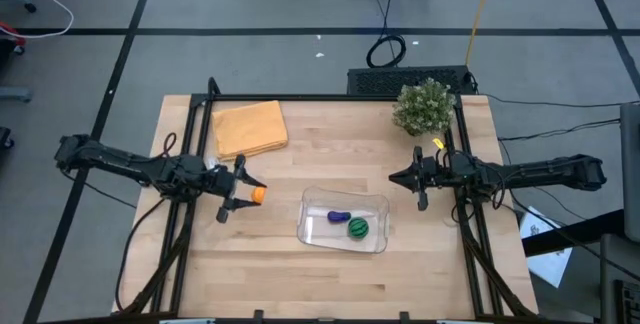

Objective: Pick and placing Produce into tupperware
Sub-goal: Put the orange croissant into the transparent bin

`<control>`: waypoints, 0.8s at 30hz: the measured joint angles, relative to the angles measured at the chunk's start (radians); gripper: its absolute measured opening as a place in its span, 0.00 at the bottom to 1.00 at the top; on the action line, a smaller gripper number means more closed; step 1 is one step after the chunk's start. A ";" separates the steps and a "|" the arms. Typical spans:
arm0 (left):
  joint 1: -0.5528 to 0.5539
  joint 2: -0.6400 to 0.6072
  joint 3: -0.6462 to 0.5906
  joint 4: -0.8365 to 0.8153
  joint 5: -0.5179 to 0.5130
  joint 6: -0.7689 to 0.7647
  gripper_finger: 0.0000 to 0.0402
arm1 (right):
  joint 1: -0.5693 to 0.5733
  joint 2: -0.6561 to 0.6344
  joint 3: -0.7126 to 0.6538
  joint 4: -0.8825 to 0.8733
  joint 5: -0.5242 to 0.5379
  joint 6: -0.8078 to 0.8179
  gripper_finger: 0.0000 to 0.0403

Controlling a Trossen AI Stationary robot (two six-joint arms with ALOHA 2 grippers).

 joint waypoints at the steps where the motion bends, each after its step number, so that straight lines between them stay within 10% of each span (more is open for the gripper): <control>1: 0.000 0.000 -0.003 -0.002 0.016 0.001 0.53 | 0.000 0.000 0.000 0.000 0.000 0.000 0.04; 24: 0.024 0.076 0.025 0.068 -0.035 -0.085 0.53 | 0.000 0.000 0.000 0.003 0.000 0.000 0.04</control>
